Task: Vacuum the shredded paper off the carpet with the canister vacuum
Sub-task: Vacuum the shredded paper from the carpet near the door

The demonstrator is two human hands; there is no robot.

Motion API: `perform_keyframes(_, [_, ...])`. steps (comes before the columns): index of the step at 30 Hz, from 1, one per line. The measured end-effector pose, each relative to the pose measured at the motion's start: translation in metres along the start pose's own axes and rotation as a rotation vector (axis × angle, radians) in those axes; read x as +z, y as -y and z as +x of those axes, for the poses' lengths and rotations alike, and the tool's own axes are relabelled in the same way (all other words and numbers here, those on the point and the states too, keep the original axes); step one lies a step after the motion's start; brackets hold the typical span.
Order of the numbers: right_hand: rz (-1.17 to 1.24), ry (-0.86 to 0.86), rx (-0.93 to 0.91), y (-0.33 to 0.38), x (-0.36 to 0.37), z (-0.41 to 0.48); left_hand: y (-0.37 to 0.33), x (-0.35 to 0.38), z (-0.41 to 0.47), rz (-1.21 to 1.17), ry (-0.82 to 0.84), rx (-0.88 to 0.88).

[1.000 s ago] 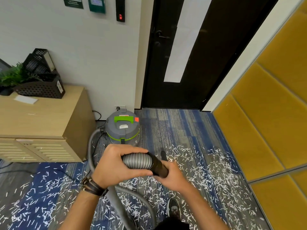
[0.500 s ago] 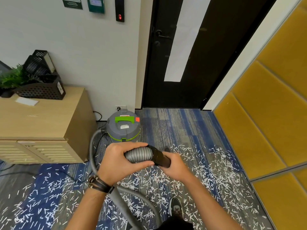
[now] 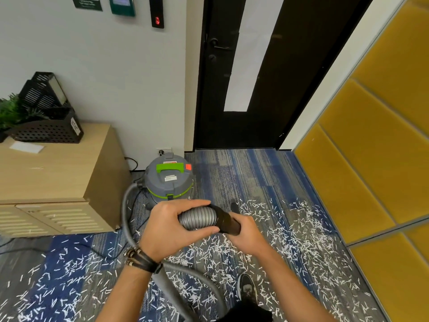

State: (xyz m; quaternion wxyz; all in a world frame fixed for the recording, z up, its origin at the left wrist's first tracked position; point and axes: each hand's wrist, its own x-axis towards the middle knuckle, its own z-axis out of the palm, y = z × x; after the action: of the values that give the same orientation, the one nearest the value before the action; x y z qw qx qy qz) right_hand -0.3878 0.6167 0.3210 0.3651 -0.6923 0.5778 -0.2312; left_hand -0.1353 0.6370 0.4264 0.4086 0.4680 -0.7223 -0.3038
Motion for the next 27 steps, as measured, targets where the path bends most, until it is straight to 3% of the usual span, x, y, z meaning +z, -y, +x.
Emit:
perform_keyframes(6, [0.041,0.028,0.034,-0.004,0.003,-0.009,-0.004,0.004,0.005,0.033,0.134,-0.001])
perform_keyframes(16, [0.077,-0.066,0.050,-0.002,-0.008,-0.009,-0.020,0.007,0.010,0.012,-0.014,0.011])
perform_keyframes(27, [0.102,-0.039,0.118,-0.004,-0.005,-0.002,0.006,0.019,0.023,0.018,0.102,-0.007])
